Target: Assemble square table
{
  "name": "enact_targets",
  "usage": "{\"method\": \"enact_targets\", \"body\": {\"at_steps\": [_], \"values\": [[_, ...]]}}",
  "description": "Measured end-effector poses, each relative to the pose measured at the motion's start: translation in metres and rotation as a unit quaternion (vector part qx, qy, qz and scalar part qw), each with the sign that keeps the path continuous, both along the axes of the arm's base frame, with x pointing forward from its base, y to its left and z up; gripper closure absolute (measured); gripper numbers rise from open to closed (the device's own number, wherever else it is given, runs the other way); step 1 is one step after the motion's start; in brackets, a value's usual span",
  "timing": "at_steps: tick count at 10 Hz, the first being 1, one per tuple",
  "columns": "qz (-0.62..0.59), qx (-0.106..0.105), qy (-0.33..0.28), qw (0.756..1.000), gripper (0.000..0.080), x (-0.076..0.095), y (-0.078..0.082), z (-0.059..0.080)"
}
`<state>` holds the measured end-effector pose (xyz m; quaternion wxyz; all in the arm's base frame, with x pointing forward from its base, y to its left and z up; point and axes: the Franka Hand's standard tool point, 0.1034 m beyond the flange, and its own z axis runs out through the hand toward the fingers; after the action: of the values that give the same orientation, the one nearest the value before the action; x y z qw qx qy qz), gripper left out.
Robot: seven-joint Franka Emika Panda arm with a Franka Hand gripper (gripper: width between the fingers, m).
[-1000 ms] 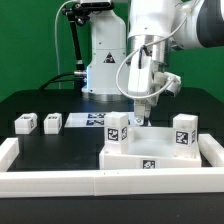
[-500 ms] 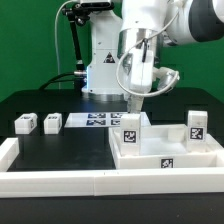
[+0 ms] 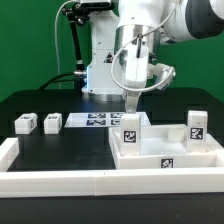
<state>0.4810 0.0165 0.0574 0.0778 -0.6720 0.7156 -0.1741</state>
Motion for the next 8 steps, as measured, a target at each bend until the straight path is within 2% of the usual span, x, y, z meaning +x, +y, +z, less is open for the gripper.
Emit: {"method": "enact_targets", "body": {"at_steps": [1, 2, 3, 5, 6, 8], "values": [[0.0, -0.003, -0.003, 1.0, 0.015, 0.001, 0.001, 0.001], [0.008, -0.011, -0.014, 1.0, 0.015, 0.002, 0.011, 0.007], [0.018, -0.012, -0.012, 1.0, 0.015, -0.001, 0.022, 0.005], [0.026, -0.014, -0.01, 1.0, 0.015, -0.005, 0.029, 0.002], [0.033, -0.023, -0.008, 0.999, 0.015, -0.009, 0.035, -0.003], [0.034, -0.025, -0.005, 0.999, 0.015, -0.01, 0.032, -0.005]]}}
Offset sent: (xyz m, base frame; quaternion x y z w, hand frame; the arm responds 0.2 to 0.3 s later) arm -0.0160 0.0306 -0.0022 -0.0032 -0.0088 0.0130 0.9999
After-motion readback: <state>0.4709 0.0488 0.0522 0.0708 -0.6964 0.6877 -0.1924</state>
